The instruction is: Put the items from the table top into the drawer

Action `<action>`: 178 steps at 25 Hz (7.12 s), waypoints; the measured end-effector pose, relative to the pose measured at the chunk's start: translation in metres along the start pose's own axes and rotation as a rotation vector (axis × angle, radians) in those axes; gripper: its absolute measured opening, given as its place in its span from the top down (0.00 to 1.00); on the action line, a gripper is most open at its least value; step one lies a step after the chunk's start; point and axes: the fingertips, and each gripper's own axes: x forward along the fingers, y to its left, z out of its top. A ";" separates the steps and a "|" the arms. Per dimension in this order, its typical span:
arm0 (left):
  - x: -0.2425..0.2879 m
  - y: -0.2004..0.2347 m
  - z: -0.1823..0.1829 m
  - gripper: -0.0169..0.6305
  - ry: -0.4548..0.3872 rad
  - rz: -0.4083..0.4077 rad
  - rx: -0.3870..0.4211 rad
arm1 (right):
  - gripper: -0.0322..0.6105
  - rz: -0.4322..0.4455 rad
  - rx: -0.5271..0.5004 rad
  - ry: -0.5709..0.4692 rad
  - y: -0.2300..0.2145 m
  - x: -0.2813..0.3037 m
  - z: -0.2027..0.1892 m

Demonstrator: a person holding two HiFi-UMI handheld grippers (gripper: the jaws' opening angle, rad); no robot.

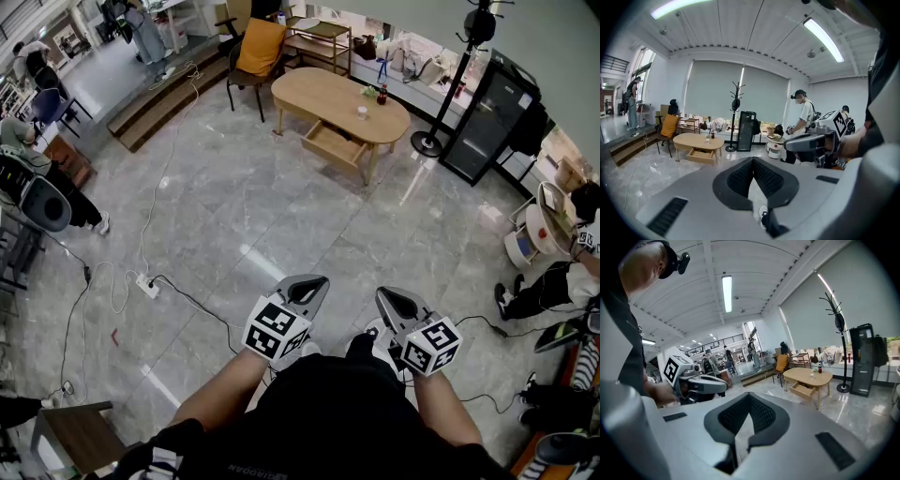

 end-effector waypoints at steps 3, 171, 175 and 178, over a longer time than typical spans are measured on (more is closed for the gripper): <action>0.000 0.001 -0.001 0.97 0.001 0.001 -0.006 | 0.95 0.001 0.001 -0.004 0.000 0.001 0.001; 0.784 0.877 0.162 0.97 0.703 -0.197 -0.039 | 0.54 -0.445 0.140 0.966 -0.981 0.869 -0.031; 0.778 0.861 0.169 0.97 0.681 -0.166 -0.044 | 0.54 -0.417 0.105 0.935 -0.967 0.861 -0.019; 0.775 0.842 0.174 0.97 0.651 -0.124 -0.049 | 0.54 -0.380 0.066 0.907 -0.956 0.846 -0.011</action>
